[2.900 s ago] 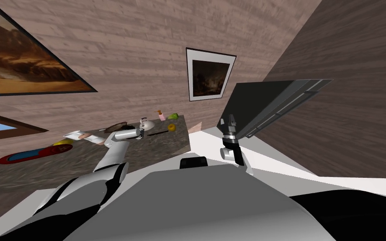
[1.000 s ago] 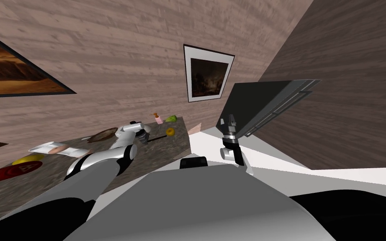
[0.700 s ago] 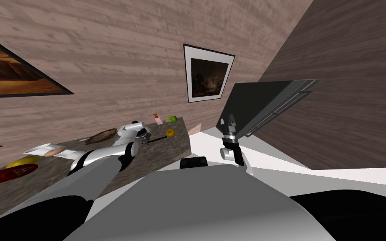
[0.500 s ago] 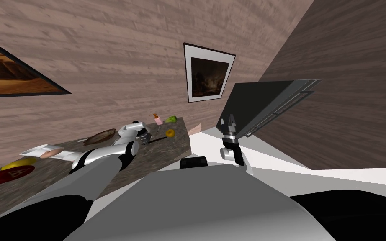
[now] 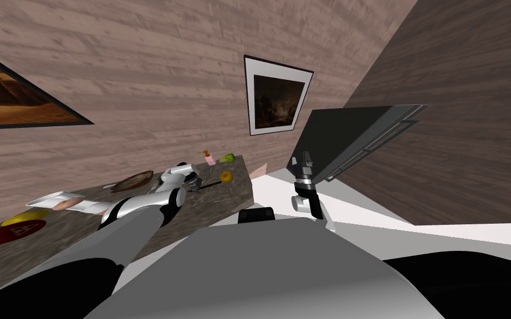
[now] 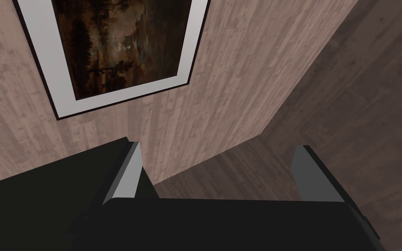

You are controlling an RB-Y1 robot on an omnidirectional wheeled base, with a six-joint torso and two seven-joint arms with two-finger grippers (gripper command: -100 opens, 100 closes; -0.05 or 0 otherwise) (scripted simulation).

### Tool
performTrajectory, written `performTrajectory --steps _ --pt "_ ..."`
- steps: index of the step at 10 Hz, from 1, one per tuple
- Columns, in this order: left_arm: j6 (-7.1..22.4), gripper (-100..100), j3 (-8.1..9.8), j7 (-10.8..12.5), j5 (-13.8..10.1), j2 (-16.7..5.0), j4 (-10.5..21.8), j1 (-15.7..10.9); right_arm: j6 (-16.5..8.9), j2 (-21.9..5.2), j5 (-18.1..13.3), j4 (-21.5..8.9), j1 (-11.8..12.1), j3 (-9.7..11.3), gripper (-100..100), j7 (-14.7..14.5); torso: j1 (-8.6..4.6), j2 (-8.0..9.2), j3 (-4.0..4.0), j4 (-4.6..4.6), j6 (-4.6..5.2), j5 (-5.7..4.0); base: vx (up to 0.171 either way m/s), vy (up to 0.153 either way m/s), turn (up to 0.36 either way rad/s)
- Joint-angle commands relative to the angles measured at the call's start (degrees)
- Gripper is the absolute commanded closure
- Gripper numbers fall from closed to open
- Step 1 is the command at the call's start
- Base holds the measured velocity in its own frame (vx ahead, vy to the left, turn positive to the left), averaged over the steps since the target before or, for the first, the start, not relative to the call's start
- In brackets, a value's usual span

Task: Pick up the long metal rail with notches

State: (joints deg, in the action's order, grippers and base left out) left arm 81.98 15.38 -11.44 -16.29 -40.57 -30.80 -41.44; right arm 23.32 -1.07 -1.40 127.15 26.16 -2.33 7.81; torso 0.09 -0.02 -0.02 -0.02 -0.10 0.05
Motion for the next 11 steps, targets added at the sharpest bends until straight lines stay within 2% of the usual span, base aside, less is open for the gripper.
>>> performTrajectory --steps 1,2,6,7,8,9,10,11 --pt "0.0 -100 0.0 0.0 0.0 0.0 0.0 0.0 0.0 0.0 0.0 0.0 0.0 0.0 0 0.0 0.0 0.0 0.0 0.0 0.0 0.0 0.001 0.006 0.0" --pt "0.1 100 0.02 0.1 0.0 0.0 -0.2 0.1 0.0 0.0 0.0 0.0 0.0 0.0 0 0.0 -0.05 0.02 0.01 0.01 0.0 -0.02 0.0 0.0 0.0" --pt "0.2 100 0.01 0.1 0.0 0.0 -0.2 0.1 0.0 0.0 0.0 0.0 0.0 0.0 0 0.0 -0.04 -0.02 -0.01 0.0 0.01 -0.01 0.0 0.0 0.0" --pt "0.2 0 0.01 0.1 0.0 0.0 -0.2 0.1 0.0 0.0 0.0 0.0 0.0 0.0 0 0.0 -0.04 -0.02 -0.01 0.0 0.01 -0.01 0.0 0.0 0.0" --pt "1.8 100 0.18 0.1 -0.1 -0.5 -1.5 0.1 0.0 0.0 0.0 0.0 0.0 0.0 0 0.0 -0.04 -0.02 -0.01 0.0 0.01 -0.01 -0.001 -0.017 -0.005" --pt "1.8 100 0.18 0.1 -0.1 -0.5 -1.5 0.1 0.0 0.0 0.0 0.0 0.0 0.0 0 0.0 -0.1 -0.01 0.0 0.01 0.02 -0.03 -0.006 -0.018 0.0" --pt "3.1 100 0.25 -0.1 -0.2 -1.2 -2.0 -0.5 0.0 0.0 0.0 0.0 0.0 0.0 0 0.0 -0.12 0.02 0.01 0.01 0.02 -0.03 -0.014 -0.02 -0.003" --pt "3.0 100 0.36 0.3 -0.3 -0.6 -3.3 0.6 0.0 0.0 0.0 0.0 0.0 0.0 0 0.0 -0.15 0.05 0.04 0.03 0.02 -0.06 -0.005 -0.008 0.0"
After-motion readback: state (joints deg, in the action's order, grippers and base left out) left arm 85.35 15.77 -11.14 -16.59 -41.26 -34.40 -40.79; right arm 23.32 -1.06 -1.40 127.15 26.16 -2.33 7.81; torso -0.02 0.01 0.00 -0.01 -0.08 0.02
